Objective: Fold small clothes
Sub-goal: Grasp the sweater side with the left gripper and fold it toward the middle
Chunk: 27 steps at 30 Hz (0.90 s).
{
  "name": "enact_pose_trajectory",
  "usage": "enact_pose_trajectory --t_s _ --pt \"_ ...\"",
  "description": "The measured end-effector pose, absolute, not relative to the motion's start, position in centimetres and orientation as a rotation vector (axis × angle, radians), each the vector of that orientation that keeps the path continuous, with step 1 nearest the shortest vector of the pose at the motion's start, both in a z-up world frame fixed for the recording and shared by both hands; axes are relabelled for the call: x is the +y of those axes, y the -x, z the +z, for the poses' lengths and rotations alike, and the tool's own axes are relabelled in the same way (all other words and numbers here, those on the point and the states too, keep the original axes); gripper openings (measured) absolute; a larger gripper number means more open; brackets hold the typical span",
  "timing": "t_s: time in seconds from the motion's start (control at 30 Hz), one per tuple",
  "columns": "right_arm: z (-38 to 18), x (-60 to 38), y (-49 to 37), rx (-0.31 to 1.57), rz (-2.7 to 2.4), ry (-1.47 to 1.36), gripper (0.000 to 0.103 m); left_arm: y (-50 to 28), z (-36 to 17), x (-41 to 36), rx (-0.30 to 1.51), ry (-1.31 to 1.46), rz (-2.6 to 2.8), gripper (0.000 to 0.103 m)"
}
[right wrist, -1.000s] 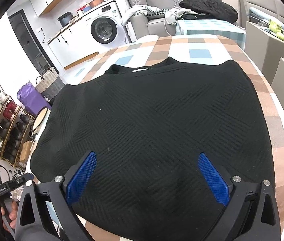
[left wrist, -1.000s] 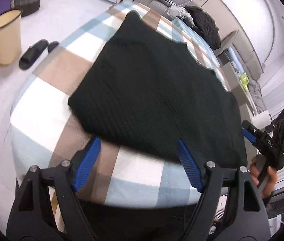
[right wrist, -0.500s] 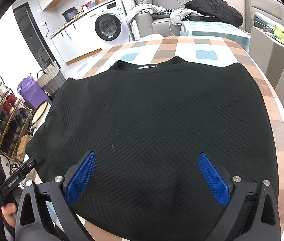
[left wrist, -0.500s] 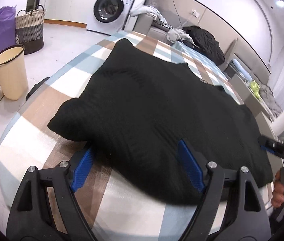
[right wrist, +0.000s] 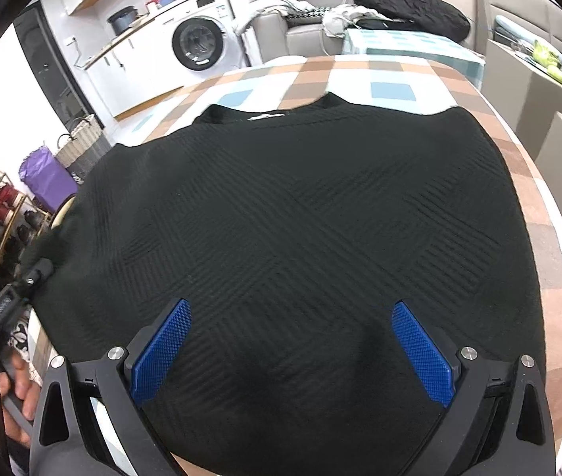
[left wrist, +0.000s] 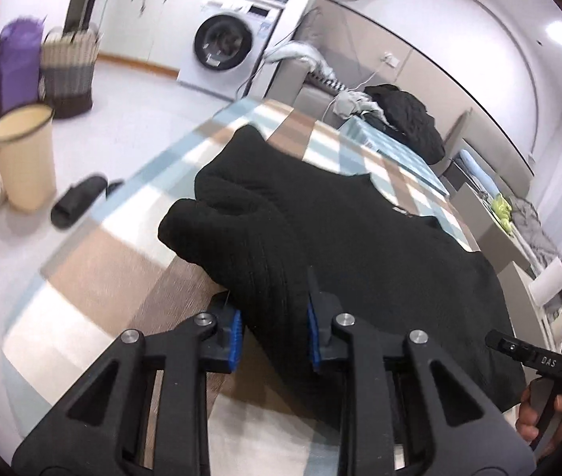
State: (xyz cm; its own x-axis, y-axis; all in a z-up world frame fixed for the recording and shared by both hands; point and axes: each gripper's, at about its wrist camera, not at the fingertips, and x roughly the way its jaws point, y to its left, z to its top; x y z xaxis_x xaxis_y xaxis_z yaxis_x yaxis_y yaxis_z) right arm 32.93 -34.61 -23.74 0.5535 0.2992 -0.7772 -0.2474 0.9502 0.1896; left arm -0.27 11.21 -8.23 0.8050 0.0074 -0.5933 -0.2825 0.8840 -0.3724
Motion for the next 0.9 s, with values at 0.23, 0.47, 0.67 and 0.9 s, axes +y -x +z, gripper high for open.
enact_pose_trajectory --t_s 0.23,0.47,0.67,0.9 --pt "-23.1 -36.5 -33.3 0.917 0.290 -0.085 0.103 -2.2 -3.5 5.9 0.535 0.255 0.062 0.018" --pt "-22.3 -39.3 -33.5 0.896 0.250 -0.136 0.103 -4.6 -1.9 -3.9 0.536 0.060 -0.199 0.018" --pt "-21.8 -41.8 -33.8 0.882 0.204 -0.172 0.103 -5.7 -5.1 -9.1 0.695 0.035 -0.454 0.041" --pt "-21.0 -43.1 -33.2 0.856 0.213 -0.223 0.103 -2.9 -4.8 -8.3 0.642 0.037 -0.497 0.076"
